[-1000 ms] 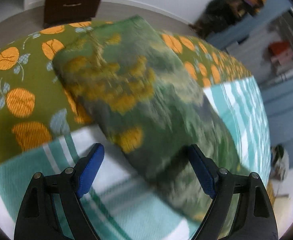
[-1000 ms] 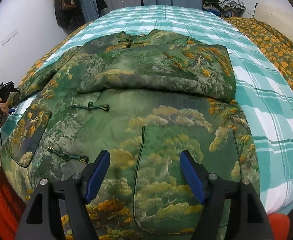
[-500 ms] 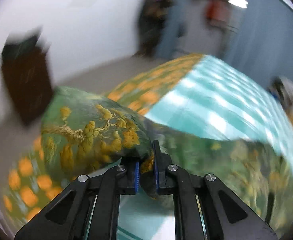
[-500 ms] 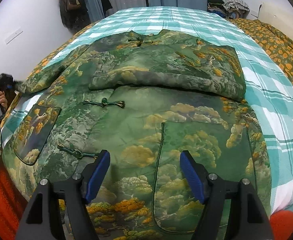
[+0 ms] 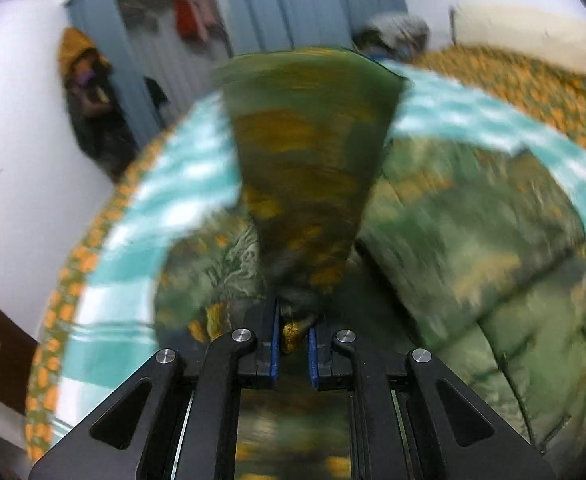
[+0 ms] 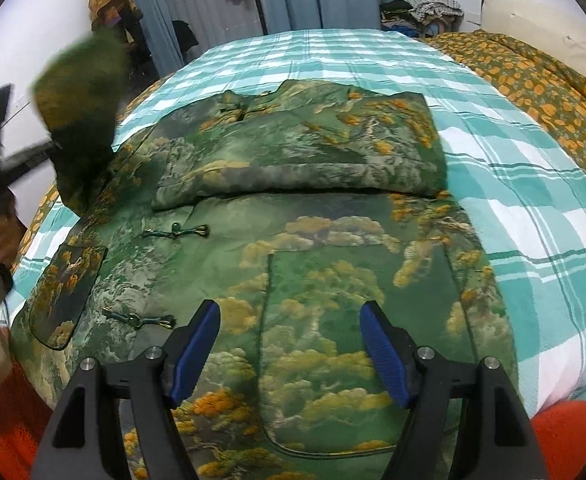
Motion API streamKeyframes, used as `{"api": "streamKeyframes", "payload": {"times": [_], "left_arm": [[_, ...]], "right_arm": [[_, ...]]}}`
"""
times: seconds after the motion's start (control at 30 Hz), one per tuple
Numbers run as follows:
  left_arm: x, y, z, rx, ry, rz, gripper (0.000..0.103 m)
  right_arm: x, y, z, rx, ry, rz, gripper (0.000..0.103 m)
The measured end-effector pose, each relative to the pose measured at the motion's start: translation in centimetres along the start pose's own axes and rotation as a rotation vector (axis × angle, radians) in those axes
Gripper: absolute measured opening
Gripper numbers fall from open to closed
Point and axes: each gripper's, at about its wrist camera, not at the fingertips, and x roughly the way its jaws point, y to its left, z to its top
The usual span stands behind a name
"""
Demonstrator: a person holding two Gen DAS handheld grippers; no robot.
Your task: Fold large clothes
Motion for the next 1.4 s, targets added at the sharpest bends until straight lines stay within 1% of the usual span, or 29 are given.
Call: {"api": "streamKeyframes", "payload": {"times": [0.07, 0.1, 0.13, 0.17, 0.2, 0.23, 0.27, 0.33, 0.37, 0.43, 0.47, 0.53, 0.57, 0.7, 0.8, 0.83, 0.87, 0.9, 0.93, 1.0, 1.03, 1.1, 1.17, 1.23, 1.27, 1.4], "left_arm": [[1.8, -1.5, -1.3, 0.029, 0.073, 0.006, 0.017], [2.3, -1.9, -1.8, 0.034, 0.096, 0.003, 0.018], [2.5, -2.1, -2.3, 0.037, 0.116, -0.001, 0.025], [2.7, -2.3, -2.7, 0.041, 0.133, -0.008, 0.039], [2.6, -2.5, -3.0, 0.044, 0.143, -0.027, 0.047], [2.1, -2.6, -3.3, 0.046, 0.140, -0.046, 0.060], [1.2, -2.5, -3.8, 0.051, 0.125, -0.061, 0.069], [-0.4, -2.3, -4.4, 0.058, 0.105, -0.074, 0.078], [-1.1, -2.1, -4.8, 0.053, 0.096, -0.081, 0.080], [-2.6, -1.4, -6.0, 0.018, 0.090, -0.084, 0.081], [-3.2, -0.8, -6.4, -0.013, 0.091, -0.084, 0.082], [-3.6, 0.4, -7.1, -0.071, 0.096, -0.090, 0.082], [-3.9, 1.3, -7.6, -0.117, 0.099, -0.090, 0.082], [-3.8, 2.8, -9.5, -0.206, 0.115, -0.073, 0.082], [-3.2, 3.5, -11.1, -0.242, 0.135, -0.057, 0.082], [-3.1, 3.6, -11.4, -0.248, 0.138, -0.055, 0.082], [-3.1, 3.8, -11.7, -0.252, 0.131, -0.054, 0.082], [-3.5, 4.0, -12.0, -0.254, 0.123, -0.053, 0.082], [-3.4, 4.1, -12.0, -0.256, 0.117, -0.052, 0.082], [-3.4, 4.3, -12.1, -0.264, 0.110, -0.056, 0.083], [-3.2, 4.4, -12.2, -0.266, 0.110, -0.058, 0.084], [-3.1, 4.5, -12.3, -0.267, 0.113, -0.058, 0.086], [-3.1, 4.4, -12.4, -0.266, 0.116, -0.057, 0.086], [-3.1, 4.4, -12.4, -0.267, 0.115, -0.055, 0.086], [-3.1, 4.4, -12.4, -0.267, 0.115, -0.054, 0.087], [-3.0, 4.4, -12.4, -0.266, 0.116, -0.045, 0.087]], "right_arm": [[0.0, -0.5, 0.1, 0.012, 0.002, 0.004, 0.074], [0.0, -0.6, 0.3, 0.016, 0.001, 0.011, 0.074], [0.1, -0.7, 0.5, 0.017, 0.001, 0.022, 0.074], [0.1, -0.7, 0.8, 0.016, 0.001, 0.037, 0.074], [0.1, -0.7, 1.3, 0.019, 0.001, 0.064, 0.074], [0.2, -0.7, 1.9, 0.030, 0.003, 0.102, 0.074], [0.4, -0.7, 2.7, 0.048, 0.007, 0.148, 0.074], [1.1, -0.5, 4.1, 0.075, 0.017, 0.215, 0.074], [1.6, -0.3, 5.0, 0.088, 0.024, 0.249, 0.074], [3.1, 0.4, 7.1, 0.125, 0.037, 0.326, 0.074], [4.3, 1.0, 8.4, 0.141, 0.058, 0.376, 0.074], [6.3, 2.0, 9.7, 0.171, 0.091, 0.421, 0.074], [7.9, 2.9, 10.5, 0.187, 0.122, 0.453, 0.074], [12.3, 6.2, 11.1, 0.198, 0.214, 0.484, 0.074], [14.7, 8.1, 10.7, 0.203, 0.272, 0.494, 0.074], [15.3, 8.5, 10.5, 0.208, 0.289, 0.496, 0.072], [15.5, 8.9, 10.4, 0.201, 0.296, 0.489, 0.047], [15.2, 9.4, 10.5, 0.171, 0.293, 0.470, 0.016], [14.4, 9.9, 10.8, 0.127, 0.271, 0.446, 0.017], [12.2, 10.8, 12.2, 0.031, 0.192, 0.412, 0.016], [11.0, 11.2, 13.3, -0.023, 0.136, 0.388, 0.016], [9.4, 11.0, 15.5, -0.062, 0.053, 0.349, 0.016], [9.4, 9.7, 17.8, -0.041, 0.012, 0.317, 0.016], [10.6, 8.3, 18.7, -0.018, 0.014, 0.284, 0.016], [12.0, 7.4, 18.7, -0.007, 0.034, 0.258, 0.016], [16.4, 5.4, 16.5, -0.034, 0.138, 0.179, 0.017]]}}
